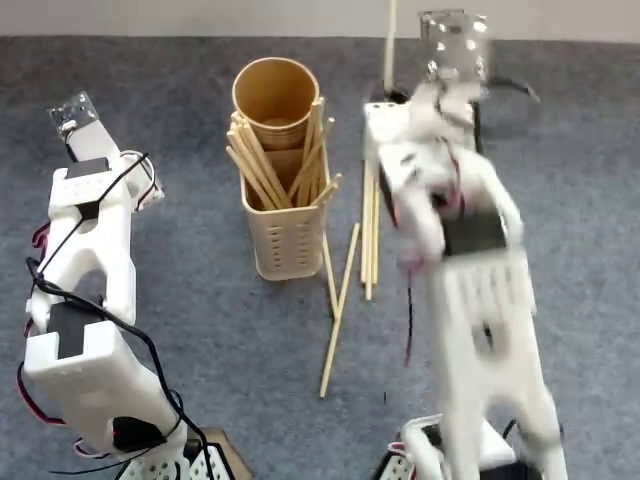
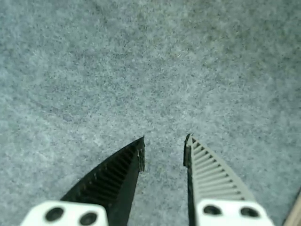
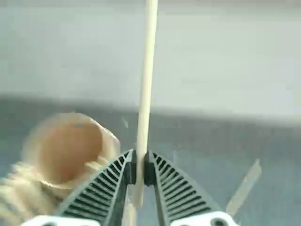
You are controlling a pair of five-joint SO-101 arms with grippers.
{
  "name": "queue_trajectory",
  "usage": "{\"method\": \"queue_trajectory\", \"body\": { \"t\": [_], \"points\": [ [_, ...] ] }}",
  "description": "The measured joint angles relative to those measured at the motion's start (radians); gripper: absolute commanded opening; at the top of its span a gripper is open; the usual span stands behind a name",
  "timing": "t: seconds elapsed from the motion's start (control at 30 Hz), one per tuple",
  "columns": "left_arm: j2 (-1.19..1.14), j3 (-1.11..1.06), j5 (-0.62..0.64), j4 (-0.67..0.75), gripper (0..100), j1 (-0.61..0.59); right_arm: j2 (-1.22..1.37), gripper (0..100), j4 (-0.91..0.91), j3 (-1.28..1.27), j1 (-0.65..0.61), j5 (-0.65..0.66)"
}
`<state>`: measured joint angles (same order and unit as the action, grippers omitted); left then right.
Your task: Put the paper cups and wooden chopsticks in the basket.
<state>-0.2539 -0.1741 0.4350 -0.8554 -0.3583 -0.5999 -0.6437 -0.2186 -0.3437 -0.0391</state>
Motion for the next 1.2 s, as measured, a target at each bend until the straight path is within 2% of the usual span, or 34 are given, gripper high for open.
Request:
{"method": "queue_trajectory", "body": {
  "t": [0.13,0.3,0.43,0.6,0.87,1.03,1.2],
  "points": [
    [0.000,0.000,0.000,0.000,16,0.000,-0.109,0.5,0.219,-0.132,-0.097,0.000],
    [0.000,-0.025,0.000,0.018,16,0.000,-0.068,0.5,0.486,-0.391,-0.166,0.000],
    [0.000,-0.057,0.000,0.074,16,0.000,-0.021,0.5,0.572,-0.546,-0.178,-0.002],
    [0.000,-0.061,0.000,0.098,16,0.000,-0.034,1.2,0.605,-0.661,-0.183,0.028],
    [0.000,-0.061,0.000,0.098,16,0.000,-0.035,16.9,0.594,-0.701,-0.219,0.032],
    [0.000,-0.061,0.000,0.098,16,0.000,-0.035,17.1,0.494,-0.652,-0.258,0.095],
    [0.000,-0.061,0.000,0.098,16,0.000,-0.025,17.1,0.322,-0.528,-0.235,0.115]
  ]
}}
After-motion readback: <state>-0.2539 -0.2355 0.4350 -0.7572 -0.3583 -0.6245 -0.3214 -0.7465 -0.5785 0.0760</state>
